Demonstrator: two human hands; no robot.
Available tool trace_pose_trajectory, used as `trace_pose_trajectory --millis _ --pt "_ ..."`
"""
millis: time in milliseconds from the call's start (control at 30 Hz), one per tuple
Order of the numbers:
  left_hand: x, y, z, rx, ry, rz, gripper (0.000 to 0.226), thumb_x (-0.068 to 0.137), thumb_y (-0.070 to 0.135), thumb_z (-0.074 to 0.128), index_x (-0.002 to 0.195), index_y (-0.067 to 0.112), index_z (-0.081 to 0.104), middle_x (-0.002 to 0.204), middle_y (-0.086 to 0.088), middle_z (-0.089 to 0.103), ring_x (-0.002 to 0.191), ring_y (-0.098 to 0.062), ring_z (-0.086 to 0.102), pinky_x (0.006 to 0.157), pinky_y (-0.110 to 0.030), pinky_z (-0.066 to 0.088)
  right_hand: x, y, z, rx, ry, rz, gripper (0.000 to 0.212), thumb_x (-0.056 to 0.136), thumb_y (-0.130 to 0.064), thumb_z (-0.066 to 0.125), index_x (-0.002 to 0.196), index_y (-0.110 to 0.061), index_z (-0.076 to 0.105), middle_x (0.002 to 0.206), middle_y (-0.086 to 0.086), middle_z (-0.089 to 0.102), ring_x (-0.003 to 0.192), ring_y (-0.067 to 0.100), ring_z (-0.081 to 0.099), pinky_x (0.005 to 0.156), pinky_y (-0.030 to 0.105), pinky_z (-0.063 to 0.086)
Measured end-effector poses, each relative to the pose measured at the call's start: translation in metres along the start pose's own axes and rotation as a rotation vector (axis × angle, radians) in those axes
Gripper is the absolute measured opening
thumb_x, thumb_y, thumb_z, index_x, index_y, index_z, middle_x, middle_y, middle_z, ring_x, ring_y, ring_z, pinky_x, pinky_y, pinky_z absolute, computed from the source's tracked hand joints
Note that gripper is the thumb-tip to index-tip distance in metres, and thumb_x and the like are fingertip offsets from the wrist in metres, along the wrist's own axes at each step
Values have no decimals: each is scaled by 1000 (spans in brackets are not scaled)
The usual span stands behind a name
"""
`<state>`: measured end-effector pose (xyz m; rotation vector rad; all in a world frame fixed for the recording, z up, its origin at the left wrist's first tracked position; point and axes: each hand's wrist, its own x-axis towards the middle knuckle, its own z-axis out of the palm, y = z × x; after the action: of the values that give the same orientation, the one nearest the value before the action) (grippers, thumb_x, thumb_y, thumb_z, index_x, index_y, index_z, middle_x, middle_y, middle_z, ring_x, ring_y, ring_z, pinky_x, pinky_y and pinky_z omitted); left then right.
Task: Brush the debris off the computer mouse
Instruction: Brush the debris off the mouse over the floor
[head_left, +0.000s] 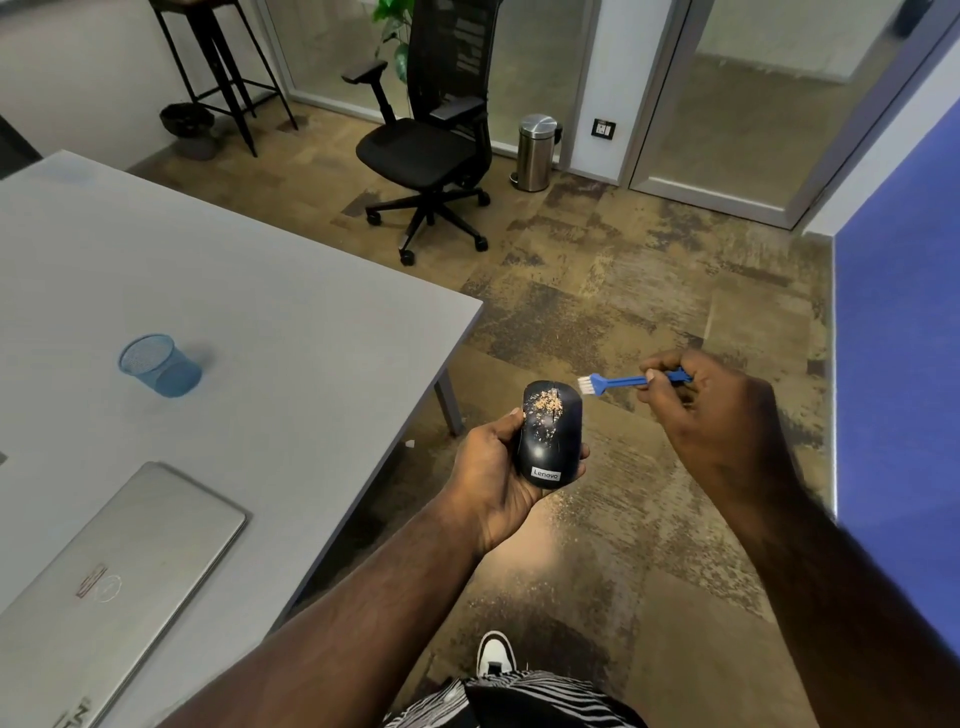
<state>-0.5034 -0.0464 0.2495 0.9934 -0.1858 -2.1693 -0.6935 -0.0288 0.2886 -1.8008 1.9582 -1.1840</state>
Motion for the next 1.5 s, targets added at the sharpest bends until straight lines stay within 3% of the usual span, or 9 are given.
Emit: trace_pose_trajectory --millis 167,300,367,467,567,733,900,1267,1500 --pt "1 0 -1 0 -8 1 42 99 26 35 124 -2 56 115 -26 61 89 -38 65 73 -41 57 1 -2 -1 -34 -1 -44 13 92 -17 65 103 -18 72 73 -8 68 62 9 69 52 34 58" --pt "2 -2 -1 -5 -2 -5 40 99 26 36 119 -1 58 108 -26 65 87 -38 66 72 -41 57 5 6 -2 -30 -31 31 16 96 -20 59 106 -18 70 77 -1 72 69 21 73 60 45 60" --pt "3 -3 -2 -8 0 -2 39 99 26 36 116 -1 59 106 -25 66 85 -38 66 70 -41 58 8 6 -3 63 -31 42 16 97 -20 58 106 -21 70 81 -8 73 78 11 74 69 43 62" --pt "4 -5 -2 0 4 -1 38 99 25 36 115 0 60 104 -25 67 83 -38 67 69 -41 58 13 -1 -5 171 -62 25 20 97 -15 58 103 -31 68 88 -18 71 86 -3 72 77 28 62" --pt "5 -6 -1 9 5 1 37 99 26 37 114 1 61 102 -24 68 83 -38 66 69 -40 58 15 -11 -7 238 -122 -22 25 98 -14 56 97 -36 67 91 -15 72 86 -3 72 75 24 61" --pt "6 -6 0 48 1 20 39 100 27 35 109 3 63 96 -22 70 82 -35 67 70 -39 58 7 -25 -6 177 -199 -101 21 95 -16 56 100 -34 67 84 -11 73 79 -1 73 69 37 63" --pt "6 -6 0 112 4 54 41 98 24 35 118 0 62 101 -22 67 84 -34 65 73 -39 56 -2 -35 -5 103 -227 -192 19 95 -10 59 101 -25 68 81 -13 72 78 -9 70 61 26 60" --pt "6 -10 2 107 -5 35 38 99 26 35 112 3 64 97 -21 67 80 -34 66 71 -39 56 7 -35 7 -39 -144 -104 16 96 -14 58 105 -17 71 79 3 74 73 19 73 63 41 60" --pt "5 -9 2 112 -3 39 38 98 26 37 113 3 63 101 -22 65 80 -33 65 70 -38 56 8 -36 10 -19 -124 -116 15 95 -17 57 104 -21 69 83 1 75 76 16 74 60 39 61"
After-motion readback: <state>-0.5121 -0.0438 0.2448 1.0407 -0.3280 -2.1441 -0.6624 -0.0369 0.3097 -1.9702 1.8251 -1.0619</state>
